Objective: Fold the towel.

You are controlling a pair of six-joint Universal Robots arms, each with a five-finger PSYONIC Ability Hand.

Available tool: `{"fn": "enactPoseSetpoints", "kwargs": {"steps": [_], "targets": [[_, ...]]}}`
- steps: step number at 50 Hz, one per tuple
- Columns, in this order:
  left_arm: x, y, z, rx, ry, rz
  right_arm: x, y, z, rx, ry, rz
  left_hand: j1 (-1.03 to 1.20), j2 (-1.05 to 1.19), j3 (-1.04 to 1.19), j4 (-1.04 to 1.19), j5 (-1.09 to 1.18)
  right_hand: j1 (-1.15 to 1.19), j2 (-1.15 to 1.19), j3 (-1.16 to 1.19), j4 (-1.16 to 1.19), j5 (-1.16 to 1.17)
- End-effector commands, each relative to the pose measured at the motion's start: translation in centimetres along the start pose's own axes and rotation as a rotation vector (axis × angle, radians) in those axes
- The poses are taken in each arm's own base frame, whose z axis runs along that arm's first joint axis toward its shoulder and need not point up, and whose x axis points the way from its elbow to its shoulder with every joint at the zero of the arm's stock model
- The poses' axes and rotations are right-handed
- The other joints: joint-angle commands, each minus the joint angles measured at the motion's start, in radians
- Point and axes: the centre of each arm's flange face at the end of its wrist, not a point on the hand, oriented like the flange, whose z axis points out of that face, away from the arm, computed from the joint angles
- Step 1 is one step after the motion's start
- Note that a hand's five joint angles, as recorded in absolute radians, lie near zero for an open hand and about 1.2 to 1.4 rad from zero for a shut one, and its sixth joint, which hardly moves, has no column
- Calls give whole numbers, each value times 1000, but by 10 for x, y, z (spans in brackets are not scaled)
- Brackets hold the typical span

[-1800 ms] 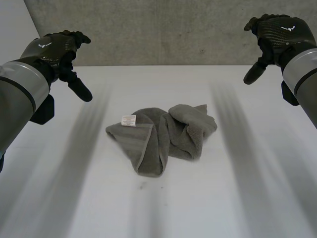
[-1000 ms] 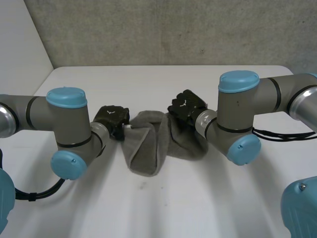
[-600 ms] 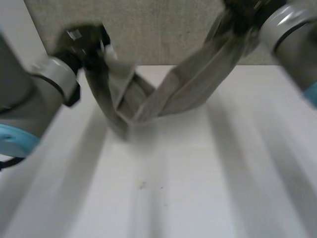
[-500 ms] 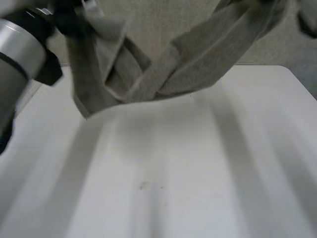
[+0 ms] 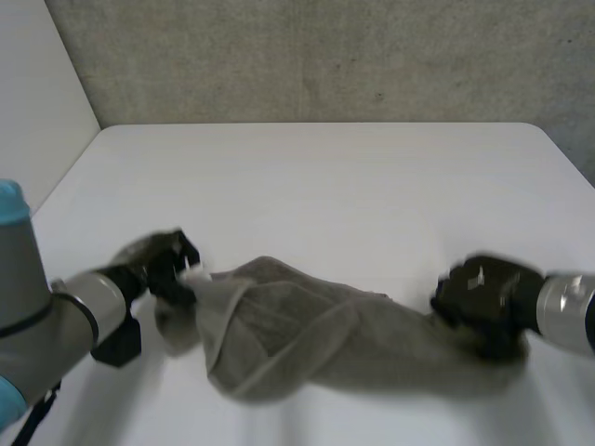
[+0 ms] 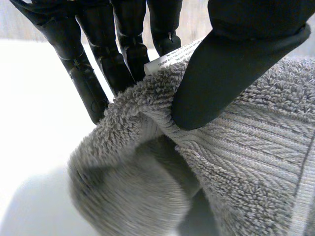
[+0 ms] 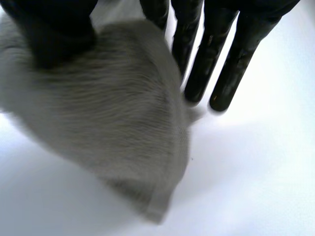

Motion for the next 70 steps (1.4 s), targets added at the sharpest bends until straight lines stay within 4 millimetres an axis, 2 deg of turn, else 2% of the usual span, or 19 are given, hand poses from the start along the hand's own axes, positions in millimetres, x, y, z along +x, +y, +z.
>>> {"fn": "enactPoseSetpoints", "kwargs": {"steps": [1,7,12,21,34,41,45,46,50,52,54,55,56,57,59,60,62,66,70], "targets": [[-7,18,0,-57,-17,48,14,10,7,5,61,2,227,179,181,179,217,-427,-409,-419,-435,-403],[-15,5,-6,-7,-43,63,58,-22,-1,225,258,284,227,179,181,179,217,-427,-409,-419,-435,-403],[-18,-6,-13,37,-53,55,66,-37,-5,352,225,422,227,179,181,179,217,-427,-409,-419,-435,-403],[-29,-23,-18,128,-86,43,15,-60,38,342,-31,406,227,179,181,179,217,-427,-409,-419,-435,-403],[-34,-19,-15,116,-68,33,-27,-56,73,193,-198,403,227,179,181,179,217,-409,-391,-401,-417,-385],[-35,-22,-13,128,-26,28,-41,-52,84,161,-235,398,227,179,181,179,217,-44,-26,-36,-52,-20],[-34,-28,-12,149,-15,33,-45,-55,84,160,-230,378,227,179,181,179,217,575,593,583,568,599],[-33,-33,-12,162,-14,37,-40,-58,83,171,-210,373,227,179,181,179,217,792,810,800,785,816],[-31,-49,-11,212,-8,37,-21,-75,75,230,-127,356,227,179,181,179,217,794,812,802,787,818],[-26,-76,-11,296,7,40,-4,-88,67,284,-58,343,227,179,181,179,217,794,812,802,787,818],[-21,-93,-13,350,25,24,42,-124,38,445,141,321,227,179,181,179,217,794,812,802,787,818],[-21,-93,-13,350,25,24,42,-124,38,446,142,321,227,179,181,179,217,794,812,802,787,818],[-16,-114,-16,415,46,-12,67,-145,19,562,263,312,227,179,181,179,217,794,812,802,787,818],[-11,-136,-20,486,71,-68,67,-145,18,563,264,312,227,179,181,179,217,794,812,802,787,818],[-7,-159,-28,567,95,-131,108,-185,-29,850,489,305,227,179,181,179,217,794,812,802,787,818],[-4,-181,-38,662,116,-195,108,-185,-29,851,490,305,227,179,181,179,217,794,812,802,787,818],[-3,-202,-49,764,135,-250,128,-205,-72,1062,633,292,227,179,181,179,217,794,812,802,787,818],[-6,-226,-61,922,164,-354,128,-204,-85,1103,669,275,227,179,181,179,217,794,812,802,787,818],[-13,-223,-54,973,172,-419,96,-175,-43,907,527,302,227,179,181,179,217,794,812,802,787,818]]}}
